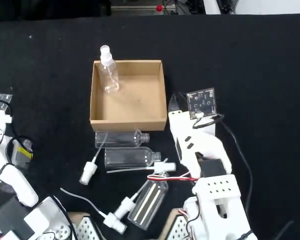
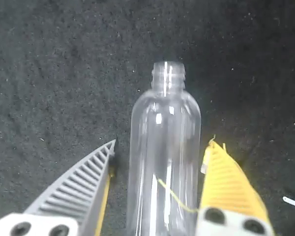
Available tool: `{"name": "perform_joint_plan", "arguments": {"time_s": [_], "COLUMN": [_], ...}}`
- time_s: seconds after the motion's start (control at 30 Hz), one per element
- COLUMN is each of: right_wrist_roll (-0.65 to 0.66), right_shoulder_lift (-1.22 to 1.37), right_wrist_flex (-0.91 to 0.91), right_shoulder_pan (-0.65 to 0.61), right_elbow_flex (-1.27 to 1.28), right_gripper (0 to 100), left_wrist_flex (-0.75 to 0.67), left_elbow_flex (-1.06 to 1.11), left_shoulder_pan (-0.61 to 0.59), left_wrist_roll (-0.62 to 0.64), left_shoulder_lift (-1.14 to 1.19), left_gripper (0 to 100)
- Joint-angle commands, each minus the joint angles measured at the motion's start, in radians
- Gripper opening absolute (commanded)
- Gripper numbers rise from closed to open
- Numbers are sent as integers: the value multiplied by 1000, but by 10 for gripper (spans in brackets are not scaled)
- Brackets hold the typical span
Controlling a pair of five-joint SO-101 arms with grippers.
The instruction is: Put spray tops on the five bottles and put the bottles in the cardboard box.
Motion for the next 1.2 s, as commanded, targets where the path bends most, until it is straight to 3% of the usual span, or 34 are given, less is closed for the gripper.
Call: {"name": "perform_joint_plan", "arguments": {"time_s": [0.0,0.3,0.5,0.8,1.0,1.17], "right_wrist_roll": [6,6,6,6,6,6], "right_shoulder_lift": [10,10,5,5,5,5], "right_wrist_flex": [-26,-26,-31,-31,-31,-31], "right_shoulder_pan": [12,12,12,12,12,12], "right_elbow_flex": [-8,-5,4,4,4,4], "right_gripper": [33,33,33,33,33,33], "left_wrist_flex": [14,9,15,9,8,6], "left_elbow_flex": [-18,-8,-74,-70,-71,-70], "left_shoulder_pan": [1,1,-10,-12,-51,-77], "left_wrist_roll": [-9,-14,-26,-206,-391,-450], "left_shoulder_lift": [-5,-2,147,206,206,206], "left_gripper": [251,277,274,273,273,273]}}
